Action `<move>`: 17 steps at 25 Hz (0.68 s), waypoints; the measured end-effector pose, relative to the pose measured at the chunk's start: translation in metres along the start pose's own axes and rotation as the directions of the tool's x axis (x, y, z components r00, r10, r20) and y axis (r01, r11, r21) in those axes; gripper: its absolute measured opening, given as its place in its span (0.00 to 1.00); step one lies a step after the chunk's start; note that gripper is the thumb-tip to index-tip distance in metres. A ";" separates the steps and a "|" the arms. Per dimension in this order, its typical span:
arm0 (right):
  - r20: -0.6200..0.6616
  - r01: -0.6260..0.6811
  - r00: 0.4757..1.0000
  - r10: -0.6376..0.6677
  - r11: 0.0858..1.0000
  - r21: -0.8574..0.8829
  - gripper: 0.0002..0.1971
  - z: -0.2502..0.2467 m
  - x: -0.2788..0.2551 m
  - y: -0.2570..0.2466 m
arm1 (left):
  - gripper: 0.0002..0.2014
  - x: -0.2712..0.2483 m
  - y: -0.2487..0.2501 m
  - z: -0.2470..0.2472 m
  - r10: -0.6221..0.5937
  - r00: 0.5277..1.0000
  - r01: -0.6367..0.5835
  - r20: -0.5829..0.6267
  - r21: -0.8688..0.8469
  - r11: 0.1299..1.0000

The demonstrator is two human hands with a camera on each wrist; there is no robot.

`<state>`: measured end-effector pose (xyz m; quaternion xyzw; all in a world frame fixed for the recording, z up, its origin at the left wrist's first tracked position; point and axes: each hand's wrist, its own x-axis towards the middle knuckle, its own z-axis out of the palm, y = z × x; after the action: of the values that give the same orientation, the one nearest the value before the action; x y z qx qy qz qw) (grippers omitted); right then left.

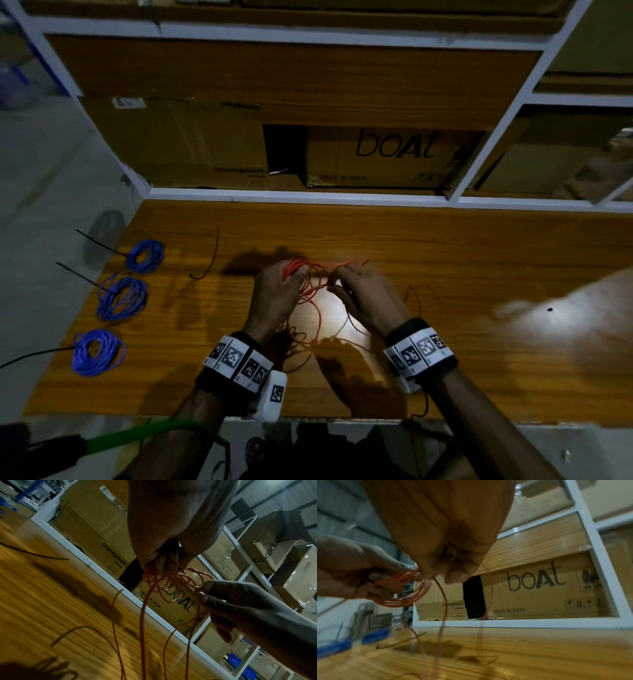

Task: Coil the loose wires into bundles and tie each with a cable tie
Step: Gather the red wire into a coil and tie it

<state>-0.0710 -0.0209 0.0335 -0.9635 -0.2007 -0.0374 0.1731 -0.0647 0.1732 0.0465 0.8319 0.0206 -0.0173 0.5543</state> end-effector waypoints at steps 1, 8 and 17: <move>0.026 -0.011 1.000 0.011 0.999 -0.031 0.12 -0.004 -0.003 0.002 | 0.08 0.000 -0.001 -0.002 0.000 1.000 0.000 -0.004 0.011 1.000; -0.183 -0.444 0.874 0.450 0.893 0.075 0.11 -0.050 -0.051 0.105 | 0.09 0.017 -0.024 -0.051 -0.062 0.976 0.073 -0.208 0.045 0.996; 0.052 -0.478 0.293 0.955 0.099 0.873 0.14 -0.042 -0.098 0.217 | 0.09 0.011 -0.021 -0.054 -0.081 0.973 0.079 -0.218 -0.019 0.997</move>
<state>-0.0747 -0.2586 -0.0099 -0.6815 0.3996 -0.1236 0.6005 -0.0548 0.2313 0.0473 0.8243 0.1147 0.0520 0.5520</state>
